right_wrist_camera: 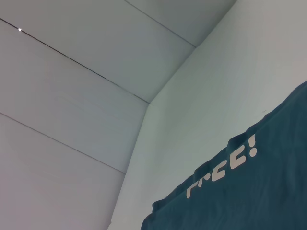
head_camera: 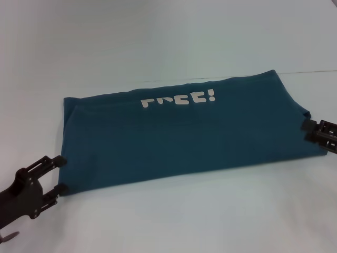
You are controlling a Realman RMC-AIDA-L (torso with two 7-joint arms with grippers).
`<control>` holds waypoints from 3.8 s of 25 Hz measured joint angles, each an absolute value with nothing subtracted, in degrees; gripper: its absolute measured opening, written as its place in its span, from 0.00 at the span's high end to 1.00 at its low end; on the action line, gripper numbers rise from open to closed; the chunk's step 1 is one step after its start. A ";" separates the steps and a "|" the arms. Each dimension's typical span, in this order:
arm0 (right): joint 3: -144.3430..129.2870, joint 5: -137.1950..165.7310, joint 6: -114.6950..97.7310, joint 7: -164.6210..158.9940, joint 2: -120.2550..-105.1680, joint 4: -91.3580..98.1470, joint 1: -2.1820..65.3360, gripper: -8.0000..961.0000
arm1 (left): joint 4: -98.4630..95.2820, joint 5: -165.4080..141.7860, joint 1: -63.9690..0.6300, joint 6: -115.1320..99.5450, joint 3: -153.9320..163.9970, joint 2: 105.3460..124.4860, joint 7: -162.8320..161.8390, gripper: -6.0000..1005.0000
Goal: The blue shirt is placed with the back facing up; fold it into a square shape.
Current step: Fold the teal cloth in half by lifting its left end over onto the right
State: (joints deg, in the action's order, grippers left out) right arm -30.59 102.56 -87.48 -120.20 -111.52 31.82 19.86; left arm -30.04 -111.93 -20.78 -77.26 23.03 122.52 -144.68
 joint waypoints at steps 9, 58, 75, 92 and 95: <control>-30.58 102.46 -87.23 -119.71 -111.21 32.01 19.89 0.32 | -29.68 -112.59 -20.27 -75.56 22.88 122.52 -146.94 0.24; -30.59 102.56 -87.04 -119.54 -111.18 31.90 19.01 0.32 | -26.27 -114.44 -27.76 -65.07 25.67 122.34 -147.51 0.24; -29.72 102.50 -87.28 -119.53 -111.18 31.90 18.98 0.32 | -28.04 -113.77 -27.90 -66.61 27.79 121.94 -147.81 0.24; -29.71 102.57 -87.01 -119.53 -111.18 31.81 19.14 0.32 | -29.44 -114.31 -25.26 -68.58 28.49 122.12 -149.31 0.24; -29.71 102.57 -87.00 -119.53 -111.18 31.81 19.12 0.32 | -29.38 -114.34 -25.41 -68.48 29.56 122.31 -149.69 0.24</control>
